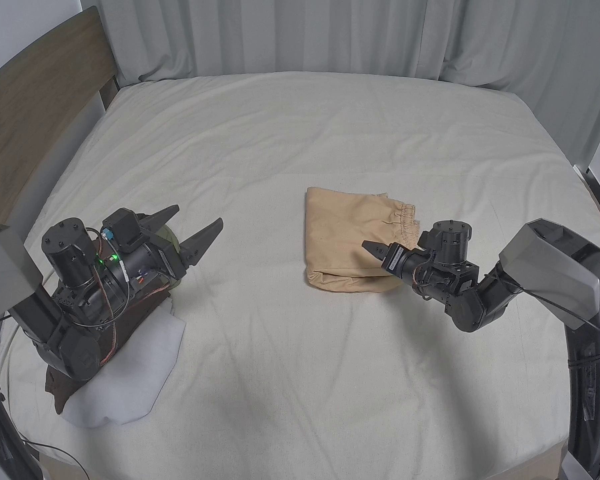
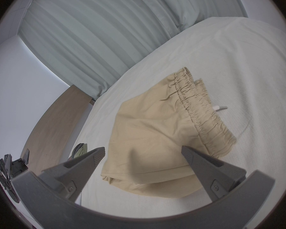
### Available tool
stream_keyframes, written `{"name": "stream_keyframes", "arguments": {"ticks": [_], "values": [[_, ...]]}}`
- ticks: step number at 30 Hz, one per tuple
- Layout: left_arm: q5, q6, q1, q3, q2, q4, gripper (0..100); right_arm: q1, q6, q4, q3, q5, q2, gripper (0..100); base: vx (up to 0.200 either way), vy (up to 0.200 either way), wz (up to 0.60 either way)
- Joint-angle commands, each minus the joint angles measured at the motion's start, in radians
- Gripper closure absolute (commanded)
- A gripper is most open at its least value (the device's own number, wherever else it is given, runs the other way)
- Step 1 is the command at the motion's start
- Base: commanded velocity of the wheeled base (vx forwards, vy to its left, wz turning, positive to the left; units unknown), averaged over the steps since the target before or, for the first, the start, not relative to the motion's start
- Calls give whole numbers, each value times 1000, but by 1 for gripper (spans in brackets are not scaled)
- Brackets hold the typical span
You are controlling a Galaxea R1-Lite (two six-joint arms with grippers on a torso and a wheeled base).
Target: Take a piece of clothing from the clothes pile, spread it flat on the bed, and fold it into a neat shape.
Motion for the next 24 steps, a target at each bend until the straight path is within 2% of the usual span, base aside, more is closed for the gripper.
{"name": "stream_keyframes", "arguments": {"ticks": [1, 7, 11, 14, 16, 20, 21, 22, 24], "values": [[0, 0, -1, 2, 0, -1, 0, 1, 1, 1, 0, 0, 18, 0, 0, 0, 0], [1, 12, -3, 6, 0, -2, 0, 5, 1, -27, 16, 0, -9, 0, 0, 0, 0], [0, 28, -31, 22, -51, -1, 0, 21, -2, -28, 51, 0, -130, 0, 0, 0, 0], [-5, 29, -72, 46, -101, -1, 0, 47, -33, -34, 140, -6, -314, 0, 0, 0, 0], [-20, 34, -115, 111, -174, -2, 0, 53, -108, -38, 235, -7, -421, 0, 0, 0, 0], [-32, 52, -230, 278, -371, 1, 0, 47, -332, -122, 442, -10, -610, 0, 0, 0, 0], [-32, 52, -230, 278, -371, 1, 0, 47, -332, -122, 442, -10, -610, 0, 0, 0, 0], [-31, 46, -278, 353, -467, 2, 0, 36, -419, -185, 551, -10, -702, 0, 0, 0, 0], [-26, 45, -298, 405, -531, 7, 0, 8, -493, -222, 643, -1, -774, 0, 0, 0, 0]]}}
